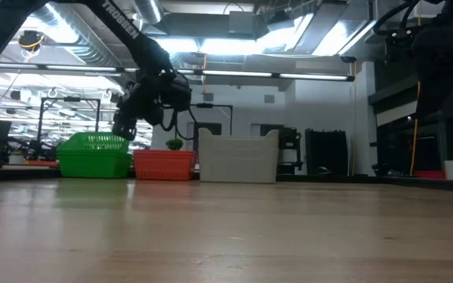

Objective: Stack baskets by color
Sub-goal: Stack the bottom green bin on the top green bins

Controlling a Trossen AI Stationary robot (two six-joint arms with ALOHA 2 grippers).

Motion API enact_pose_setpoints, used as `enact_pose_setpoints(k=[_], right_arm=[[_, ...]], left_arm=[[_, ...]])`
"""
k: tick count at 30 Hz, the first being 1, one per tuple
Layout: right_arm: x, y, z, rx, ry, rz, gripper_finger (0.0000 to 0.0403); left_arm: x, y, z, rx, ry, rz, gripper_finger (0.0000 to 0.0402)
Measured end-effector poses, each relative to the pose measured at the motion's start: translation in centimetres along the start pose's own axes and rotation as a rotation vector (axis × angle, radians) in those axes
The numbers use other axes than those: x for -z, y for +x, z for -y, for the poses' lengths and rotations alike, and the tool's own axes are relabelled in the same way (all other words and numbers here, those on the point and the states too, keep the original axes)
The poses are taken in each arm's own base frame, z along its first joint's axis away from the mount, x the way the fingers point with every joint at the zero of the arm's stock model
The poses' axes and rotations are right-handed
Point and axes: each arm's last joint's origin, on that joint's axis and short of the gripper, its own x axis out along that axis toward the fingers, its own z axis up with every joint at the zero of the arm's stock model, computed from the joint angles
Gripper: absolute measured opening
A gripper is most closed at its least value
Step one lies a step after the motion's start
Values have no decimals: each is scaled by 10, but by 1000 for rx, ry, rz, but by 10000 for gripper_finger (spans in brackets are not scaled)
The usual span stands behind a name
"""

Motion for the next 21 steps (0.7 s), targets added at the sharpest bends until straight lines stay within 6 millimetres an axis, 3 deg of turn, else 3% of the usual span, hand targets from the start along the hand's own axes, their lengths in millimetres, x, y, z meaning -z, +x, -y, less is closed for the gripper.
enact_pose_setpoints(k=[7, 10, 16, 21], right_arm=[[0, 0, 0, 0, 1, 0, 44], [0, 0, 0, 0, 1, 0, 44], [0, 0, 0, 0, 2, -1, 44], [0, 0, 0, -5, 3, -6, 44]], left_arm=[[1, -14, -6, -124, 0, 1, 105], [1, -10, -7, -105, -23, -7, 105], [-2, 20, 5, -19, -11, -78, 105], [-4, 13, 6, -12, 26, -54, 105]])
